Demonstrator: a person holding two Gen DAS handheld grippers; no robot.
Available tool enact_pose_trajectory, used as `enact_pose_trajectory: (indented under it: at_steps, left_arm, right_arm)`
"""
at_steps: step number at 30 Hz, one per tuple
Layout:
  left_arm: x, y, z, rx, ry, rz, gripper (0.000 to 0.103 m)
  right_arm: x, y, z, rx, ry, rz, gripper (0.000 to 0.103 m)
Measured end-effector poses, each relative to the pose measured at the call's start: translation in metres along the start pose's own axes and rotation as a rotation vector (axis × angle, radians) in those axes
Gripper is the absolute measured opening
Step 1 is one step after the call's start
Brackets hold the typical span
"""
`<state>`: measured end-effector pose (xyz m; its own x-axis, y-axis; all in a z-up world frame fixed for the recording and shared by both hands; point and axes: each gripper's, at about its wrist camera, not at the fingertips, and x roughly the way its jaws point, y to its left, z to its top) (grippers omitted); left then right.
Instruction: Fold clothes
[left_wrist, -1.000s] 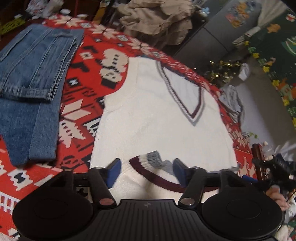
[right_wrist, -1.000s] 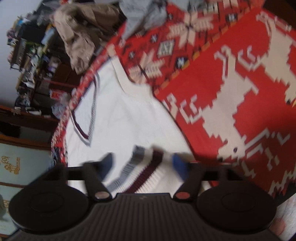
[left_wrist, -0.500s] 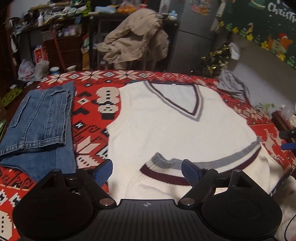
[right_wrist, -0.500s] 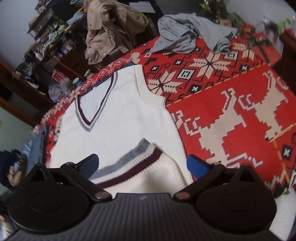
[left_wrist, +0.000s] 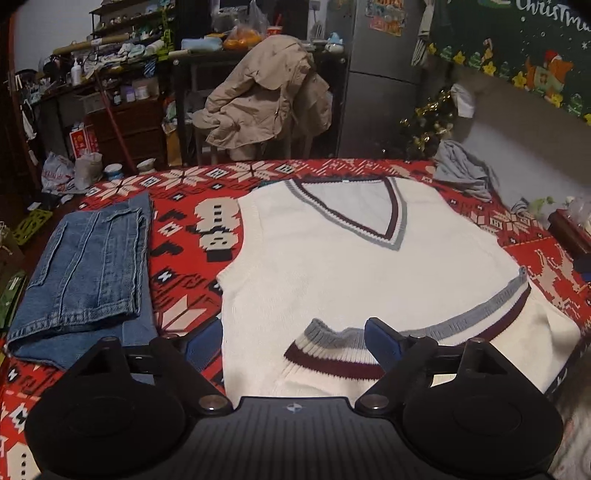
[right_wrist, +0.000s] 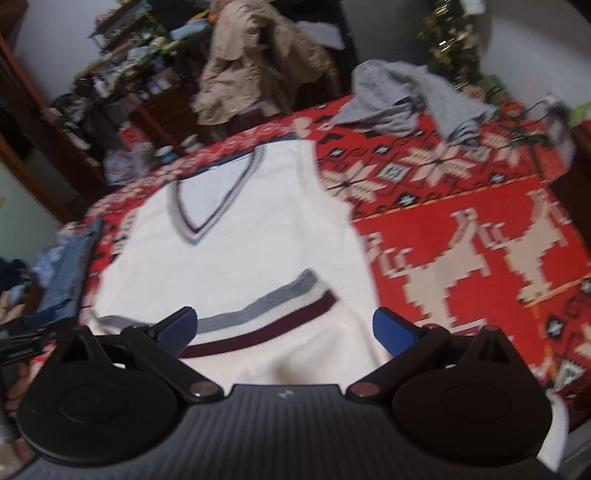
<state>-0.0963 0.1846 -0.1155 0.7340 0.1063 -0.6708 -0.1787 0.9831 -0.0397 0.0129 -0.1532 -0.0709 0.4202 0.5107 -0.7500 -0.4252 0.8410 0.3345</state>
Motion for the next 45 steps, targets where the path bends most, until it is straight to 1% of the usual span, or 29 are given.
enact_pose_trajectory:
  at_steps: [1,3,4,7,8,9,11,13,15,16,18,19,21,23,26,29,31,33,34,36,37,38,39,40,41,42,43,44,45]
  left_arm:
    - [0.001,0.0,-0.001,0.006,-0.007,0.01,0.084]
    - [0.003,-0.001,-0.002,0.019,-0.017,0.009,0.088]
    - [0.003,-0.002,-0.003,0.031,-0.02,0.005,0.094]
    - [0.003,-0.007,-0.006,0.1,-0.032,0.005,0.095]
    - [0.005,-0.009,-0.006,0.122,-0.026,0.018,0.095]
    - [0.007,-0.01,-0.006,0.133,-0.013,0.016,0.095]
    - [0.012,-0.007,-0.007,0.114,0.011,-0.033,0.095]
    - [0.017,-0.001,-0.005,0.058,0.055,-0.13,0.095]
    - [0.025,0.006,-0.004,-0.034,0.106,-0.247,0.095]
    - [0.029,0.01,-0.005,-0.09,0.114,-0.28,0.094]
    - [0.028,0.013,-0.009,-0.164,0.063,-0.248,0.094]
    - [0.026,0.012,-0.01,-0.137,0.03,-0.22,0.094]
    - [0.023,0.006,-0.011,-0.03,-0.026,-0.197,0.094]
    - [0.02,0.003,-0.013,0.017,-0.052,-0.177,0.094]
    - [0.023,0.003,-0.014,0.034,-0.047,-0.164,0.094]
    - [0.025,0.002,-0.014,0.082,-0.05,-0.151,0.094]
    - [0.026,-0.001,-0.014,0.122,-0.05,-0.145,0.094]
    - [0.032,0.0,-0.014,0.125,-0.025,-0.162,0.095]
    - [0.035,0.001,-0.014,0.123,-0.012,-0.173,0.094]
    - [0.04,0.007,-0.014,0.106,0.002,-0.193,0.093]
    - [0.042,0.01,-0.015,0.093,0.005,-0.203,0.089]
    - [0.044,0.014,-0.014,0.083,0.007,-0.211,0.083]
    - [0.044,0.017,-0.014,0.081,0.007,-0.212,0.08]
    - [0.045,0.02,-0.013,0.079,0.008,-0.214,0.073]
    - [0.046,0.023,-0.012,0.079,0.009,-0.216,0.066]
    - [0.047,0.025,-0.011,0.091,0.015,-0.218,0.063]
    - [0.049,0.026,-0.01,0.101,0.025,-0.229,0.055]
    - [0.05,0.027,-0.009,0.104,0.037,-0.244,0.05]
    - [0.052,0.029,-0.009,0.105,0.047,-0.259,0.048]
  right_arm:
    - [-0.001,0.001,-0.001,-0.005,-0.014,-0.02,0.102]
    - [-0.002,0.001,-0.004,-0.039,-0.053,-0.013,0.102]
    - [-0.003,0.001,-0.007,-0.056,-0.072,-0.008,0.102]
    - [-0.005,0.002,-0.015,-0.109,-0.102,-0.031,0.102]
    - [-0.004,0.004,-0.017,-0.139,-0.104,-0.054,0.102]
    - [-0.004,0.006,-0.019,-0.175,-0.112,-0.074,0.102]
    - [-0.003,0.009,-0.023,-0.229,-0.139,-0.085,0.102]
    - [-0.004,0.012,-0.026,-0.268,-0.169,-0.078,0.102]
    - [-0.002,0.013,-0.027,-0.272,-0.174,-0.063,0.102]
    - [0.0,0.013,-0.027,-0.272,-0.173,-0.057,0.102]
    - [0.003,0.014,-0.027,-0.275,-0.173,-0.043,0.102]
    - [0.006,0.014,-0.027,-0.285,-0.172,-0.036,0.102]
    - [0.011,0.015,-0.028,-0.315,-0.166,-0.038,0.102]
    - [0.017,0.016,-0.03,-0.339,-0.163,-0.052,0.102]
    - [0.023,0.015,-0.03,-0.343,-0.155,-0.055,0.102]
    - [0.029,0.008,-0.027,-0.287,-0.142,-0.049,0.102]
    - [0.032,0.002,-0.026,-0.258,-0.152,-0.044,0.102]
    - [0.036,-0.002,-0.024,-0.255,-0.157,-0.057,0.101]
    - [0.039,-0.004,-0.023,-0.26,-0.15,-0.058,0.099]
    - [0.045,-0.006,-0.022,-0.273,-0.134,-0.055,0.087]
    - [0.048,-0.007,-0.021,-0.282,-0.126,-0.051,0.085]
    - [0.05,-0.007,-0.02,-0.294,-0.119,-0.047,0.081]
    - [0.052,-0.006,-0.019,-0.31,-0.114,-0.044,0.075]
    - [0.054,-0.006,-0.018,-0.326,-0.11,-0.041,0.071]
    - [0.057,-0.006,-0.017,-0.343,-0.103,-0.036,0.061]
    - [0.06,-0.005,-0.015,-0.361,-0.092,-0.027,0.054]
    - [0.064,-0.004,-0.014,-0.379,-0.082,-0.022,0.05]
    - [0.067,-0.003,-0.012,-0.391,-0.076,-0.022,0.04]
    - [0.07,-0.003,-0.01,-0.398,-0.072,-0.022,0.038]
